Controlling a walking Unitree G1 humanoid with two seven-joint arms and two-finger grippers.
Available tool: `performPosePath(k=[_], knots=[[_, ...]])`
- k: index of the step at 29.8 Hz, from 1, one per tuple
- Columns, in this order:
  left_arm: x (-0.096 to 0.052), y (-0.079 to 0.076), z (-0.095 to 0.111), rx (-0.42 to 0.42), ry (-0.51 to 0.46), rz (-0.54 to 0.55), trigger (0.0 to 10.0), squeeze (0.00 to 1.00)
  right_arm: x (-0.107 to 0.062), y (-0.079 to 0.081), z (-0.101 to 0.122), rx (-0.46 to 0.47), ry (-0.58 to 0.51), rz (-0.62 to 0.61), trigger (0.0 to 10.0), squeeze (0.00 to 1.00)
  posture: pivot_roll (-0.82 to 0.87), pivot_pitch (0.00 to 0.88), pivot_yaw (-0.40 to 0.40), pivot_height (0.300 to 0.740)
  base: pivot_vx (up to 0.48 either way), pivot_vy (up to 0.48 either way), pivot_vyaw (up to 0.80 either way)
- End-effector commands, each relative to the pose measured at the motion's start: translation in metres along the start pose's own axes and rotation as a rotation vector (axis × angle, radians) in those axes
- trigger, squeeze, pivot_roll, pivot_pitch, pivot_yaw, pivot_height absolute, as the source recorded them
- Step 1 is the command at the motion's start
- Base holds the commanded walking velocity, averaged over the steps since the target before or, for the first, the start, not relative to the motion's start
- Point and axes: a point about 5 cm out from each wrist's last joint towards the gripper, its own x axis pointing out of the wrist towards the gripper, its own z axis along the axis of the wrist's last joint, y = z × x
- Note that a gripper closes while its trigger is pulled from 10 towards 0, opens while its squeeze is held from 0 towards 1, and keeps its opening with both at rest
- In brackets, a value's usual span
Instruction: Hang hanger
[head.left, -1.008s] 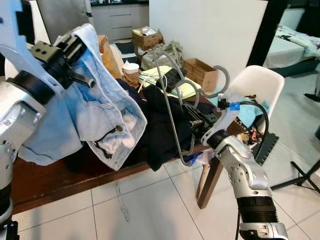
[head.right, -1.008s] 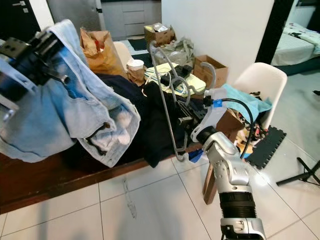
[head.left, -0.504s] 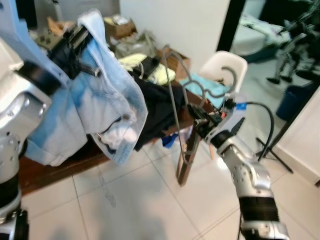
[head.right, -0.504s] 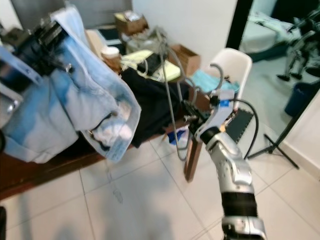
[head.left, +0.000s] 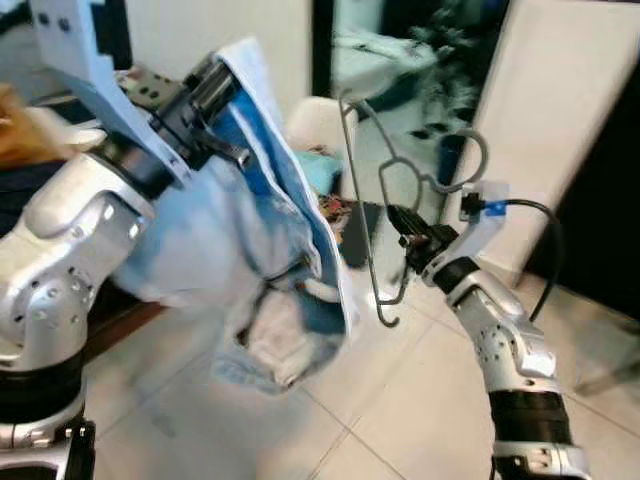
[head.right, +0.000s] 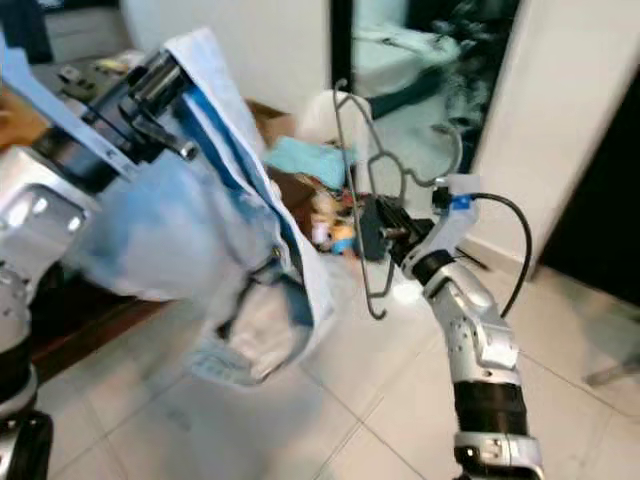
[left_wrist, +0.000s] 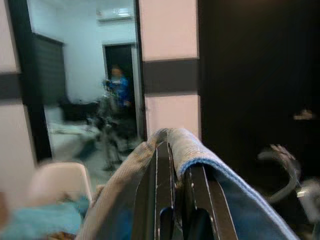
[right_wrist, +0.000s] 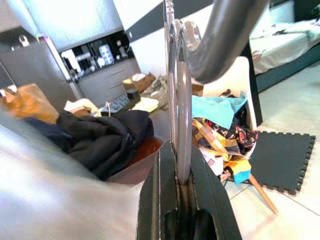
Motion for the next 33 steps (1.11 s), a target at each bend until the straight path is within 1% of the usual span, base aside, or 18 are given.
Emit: performPosePath(k=[1,3,6,8,10,14,15,16,17,19,20,21,23,26,29,31,32,33], knots=[[0.001,0.007,-0.004,0.025,0.006,0.036,10.0,0.0,0.004,0.004,0.001,0.005,-0.001,0.013,10.0,0.0,-0.05,0.0,0.012,0.736,0.0,0.0,0.0],[-0.003,0.014,-0.017,0.034,0.053,0.066,10.0,0.0,0.004,0.003,0.001,0.003,0.001,0.007,10.0,0.0,-0.06,0.0,0.012,0.736,0.0,0.0,0.0],[-0.025,0.043,-0.073,0.042,0.242,0.222,10.0,0.0,0.004,-0.002,0.0,-0.016,0.023,-0.038,10.0,0.0,-0.06,0.0,0.011,0.736,0.0,0.0,0.0],[-0.025,0.043,-0.073,0.042,0.242,0.222,10.0,0.0,0.004,-0.002,0.0,-0.016,0.023,-0.038,10.0,0.0,-0.06,0.0,0.011,0.736,0.0,0.0,0.0],[-0.052,0.059,-0.114,0.037,0.377,0.323,10.0,0.0,0.004,-0.007,-0.003,-0.041,0.051,-0.069,10.0,0.0,-0.06,0.0,0.009,0.736,0.0,0.0,0.0],[-0.063,0.063,-0.129,0.036,0.427,0.357,10.0,0.0,0.003,-0.008,-0.004,-0.053,0.062,-0.078,10.0,0.0,-0.06,0.0,0.009,0.736,0.0,0.0,0.0],[-0.075,0.067,-0.144,0.037,0.48,0.393,10.0,0.0,0.003,-0.01,-0.006,-0.069,0.078,-0.092,10.0,0.0,-0.06,0.0,0.006,0.736,0.0,0.0,-0.8],[-0.075,0.067,-0.144,0.037,0.48,0.393,10.0,0.0,0.003,-0.01,-0.006,-0.069,0.078,-0.092,10.0,0.0,-0.06,0.0,0.006,0.736,0.0,0.0,-0.8],[-0.095,0.071,-0.166,0.024,0.56,0.436,10.0,0.0,0.001,-0.015,-0.009,-0.097,0.102,-0.12,10.0,0.0,-0.07,0.0,0.005,0.736,0.0,0.0,0.0],[-0.095,0.071,-0.166,0.024,0.56,0.436,10.0,0.0,0.001,-0.015,-0.009,-0.097,0.102,-0.12,10.0,0.0,-0.07,0.0,0.005,0.736,0.0,0.0,0.0],[-0.113,0.073,-0.184,0.018,0.629,0.469,10.0,0.0,-0.001,-0.02,-0.014,-0.124,0.127,-0.149,10.0,0.0,-0.07,0.0,0.004,0.736,0.0,0.0,0.0],[-0.113,0.073,-0.184,0.018,0.629,0.469,10.0,0.0,-0.001,-0.02,-0.014,-0.124,0.127,-0.149,10.0,0.0,-0.07,0.0,0.004,0.736,0.0,0.0,0.0],[-0.152,0.072,-0.214,-0.007,0.74,0.543,10.0,0.0,-0.017,-0.043,-0.042,-0.187,0.253,-0.236,10.0,0.0,-0.08,0.0,0.004,0.736,0.0,0.0,0.0],[-0.152,0.072,-0.214,-0.007,0.74,0.543,10.0,0.0,-0.017,-0.043,-0.042,-0.187,0.253,-0.236,10.0,0.0,-0.08,0.0,0.004,0.736,0.0,0.0,0.0],[-0.164,0.07,-0.22,-0.015,0.764,0.571,10.0,0.0,-0.027,-0.052,-0.056,-0.206,0.312,-0.267,10.0,0.0,-0.08,0.0,0.004,0.736,0.0,0.0,0.0],[-0.209,0.052,-0.237,-0.033,0.844,0.657,10.0,0.0,-0.082,-0.079,-0.115,-0.173,0.539,-0.385,10.0,0.0,-0.06,0.0,-0.011,0.736,0.0,0.0,0.0],[-0.209,0.052,-0.237,-0.033,0.844,0.657,10.0,0.0,-0.082,-0.079,-0.115,-0.173,0.539,-0.385,10.0,0.0,-0.06,0.0,-0.011,0.736,0.0,0.0,0.0],[-0.229,0.04,-0.244,-0.032,0.876,0.685,10.0,0.0,-0.107,-0.083,-0.136,-0.156,0.618,-0.414,10.0,0.0,-0.05,0.0,-0.02,0.736,0.0,0.0,0.0]])
